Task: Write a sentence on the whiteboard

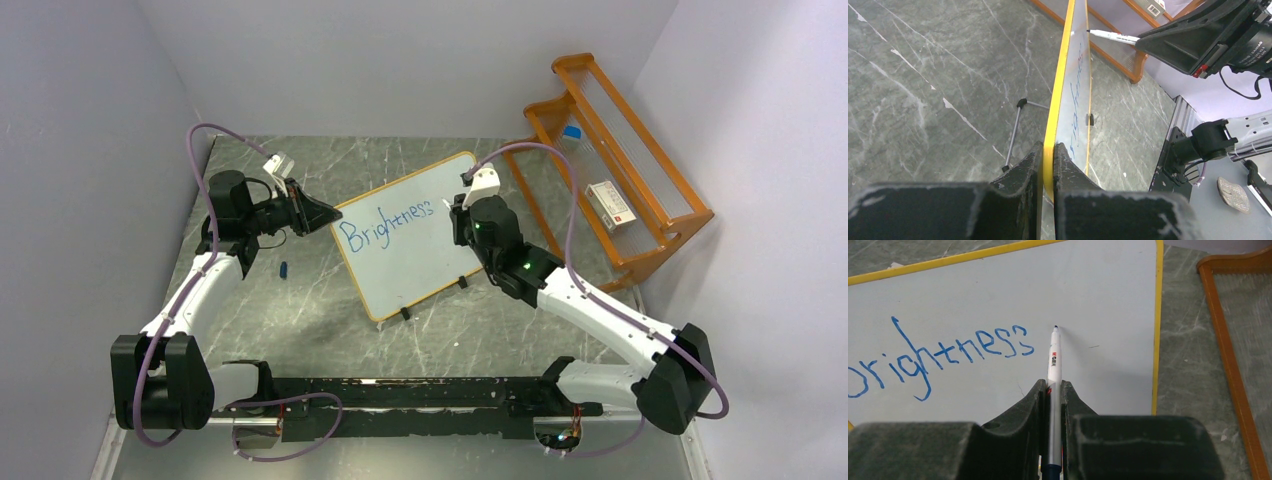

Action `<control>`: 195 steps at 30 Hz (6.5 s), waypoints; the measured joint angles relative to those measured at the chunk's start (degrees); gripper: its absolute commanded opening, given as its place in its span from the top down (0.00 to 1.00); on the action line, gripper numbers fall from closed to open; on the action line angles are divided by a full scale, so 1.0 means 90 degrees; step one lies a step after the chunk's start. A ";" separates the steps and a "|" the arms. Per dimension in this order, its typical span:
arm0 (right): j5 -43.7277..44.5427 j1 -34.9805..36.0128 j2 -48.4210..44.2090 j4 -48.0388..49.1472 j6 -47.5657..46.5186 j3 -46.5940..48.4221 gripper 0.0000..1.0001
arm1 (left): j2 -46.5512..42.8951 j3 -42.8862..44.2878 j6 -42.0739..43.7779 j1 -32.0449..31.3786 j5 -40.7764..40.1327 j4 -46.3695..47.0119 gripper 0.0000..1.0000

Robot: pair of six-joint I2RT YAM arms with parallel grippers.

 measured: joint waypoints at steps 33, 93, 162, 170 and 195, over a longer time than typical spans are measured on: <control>-0.0085 -0.0024 0.0041 -0.0029 0.0070 0.0036 1.00 | 0.0015 0.0024 0.0027 -0.0002 -0.0007 -0.0044 0.95; -0.0095 -0.0024 0.0036 -0.0379 0.0352 -0.0151 1.00 | 0.0039 0.0044 0.0049 -0.0005 -0.0012 -0.0061 0.95; -0.0061 -0.0148 -0.0056 -0.0061 0.0369 -0.0391 1.00 | 0.0039 0.0049 0.0073 -0.0005 -0.0012 -0.0068 0.95; -0.0066 -0.0148 -0.0056 -0.0053 0.0342 -0.0362 1.00 | 0.0039 0.0049 0.0070 -0.0005 -0.0010 -0.0068 0.95; -0.0017 -0.0189 0.0160 0.0228 0.0245 -0.0158 1.00 | 0.0041 0.0049 0.0075 -0.0005 -0.0015 -0.0068 0.95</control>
